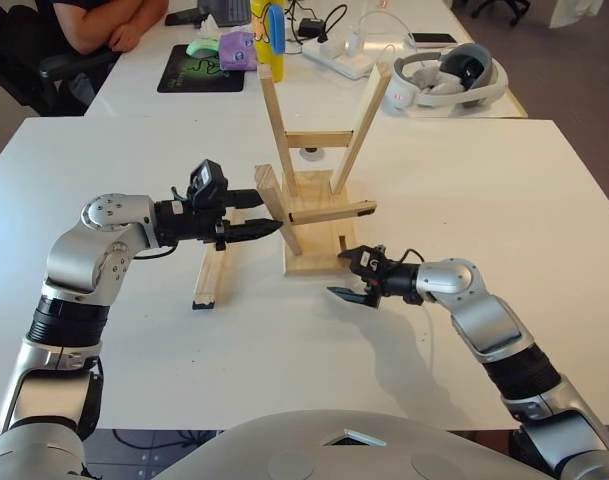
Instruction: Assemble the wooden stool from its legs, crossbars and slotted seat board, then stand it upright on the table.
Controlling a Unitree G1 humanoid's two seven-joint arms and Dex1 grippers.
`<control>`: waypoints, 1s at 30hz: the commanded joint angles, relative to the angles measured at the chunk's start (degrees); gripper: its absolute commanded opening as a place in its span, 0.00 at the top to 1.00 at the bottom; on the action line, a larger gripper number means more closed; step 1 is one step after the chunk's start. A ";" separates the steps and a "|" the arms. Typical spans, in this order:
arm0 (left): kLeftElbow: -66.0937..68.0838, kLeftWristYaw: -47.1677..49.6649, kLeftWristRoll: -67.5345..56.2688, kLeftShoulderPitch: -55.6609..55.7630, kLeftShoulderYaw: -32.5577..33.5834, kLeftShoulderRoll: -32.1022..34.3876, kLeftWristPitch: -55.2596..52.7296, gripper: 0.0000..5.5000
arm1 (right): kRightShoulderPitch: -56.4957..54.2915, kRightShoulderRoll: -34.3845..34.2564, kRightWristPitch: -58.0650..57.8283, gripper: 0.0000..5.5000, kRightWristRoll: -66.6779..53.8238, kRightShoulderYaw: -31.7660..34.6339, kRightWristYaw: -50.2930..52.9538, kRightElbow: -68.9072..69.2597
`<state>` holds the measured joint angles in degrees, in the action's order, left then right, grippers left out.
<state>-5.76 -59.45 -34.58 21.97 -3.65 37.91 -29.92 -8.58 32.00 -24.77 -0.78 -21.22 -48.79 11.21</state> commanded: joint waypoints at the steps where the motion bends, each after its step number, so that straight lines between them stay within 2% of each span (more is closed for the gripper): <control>1: -1.41 0.43 -1.95 0.88 3.67 0.35 -1.53 0.37 | 1.25 -0.89 -0.16 0.33 -0.61 0.77 1.19 -2.22; 2: -1.98 0.36 -3.03 0.81 4.62 0.56 -2.41 0.34 | 1.51 -1.30 0.30 0.33 -1.07 1.67 1.83 -2.01; 9: -9.85 2.25 -11.67 -1.53 12.86 3.06 -9.85 0.34 | 4.47 -4.06 -0.19 0.33 -10.07 10.46 3.39 2.55; 15: -8.35 11.04 -23.81 7.32 22.17 1.52 -15.73 0.34 | 8.03 -9.71 -0.64 0.51 -17.02 12.41 5.10 1.91; 21: -7.07 15.06 -19.25 8.63 19.48 -0.91 -12.38 0.34 | 8.52 -17.83 8.03 0.67 -14.04 12.17 12.95 -6.09; 24: -7.10 15.08 -17.67 7.94 18.28 -1.74 -11.26 0.34 | 9.41 -19.50 10.93 0.77 -12.38 10.57 14.71 -8.03; 30: -8.85 15.79 -18.17 8.71 16.94 -3.39 -11.31 0.50 | 9.83 -20.38 11.11 0.94 -8.05 7.36 17.17 -12.23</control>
<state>-13.27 -43.97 -52.07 29.90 13.48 34.78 -40.92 0.74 11.47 -12.26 -11.09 -12.58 -32.88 1.54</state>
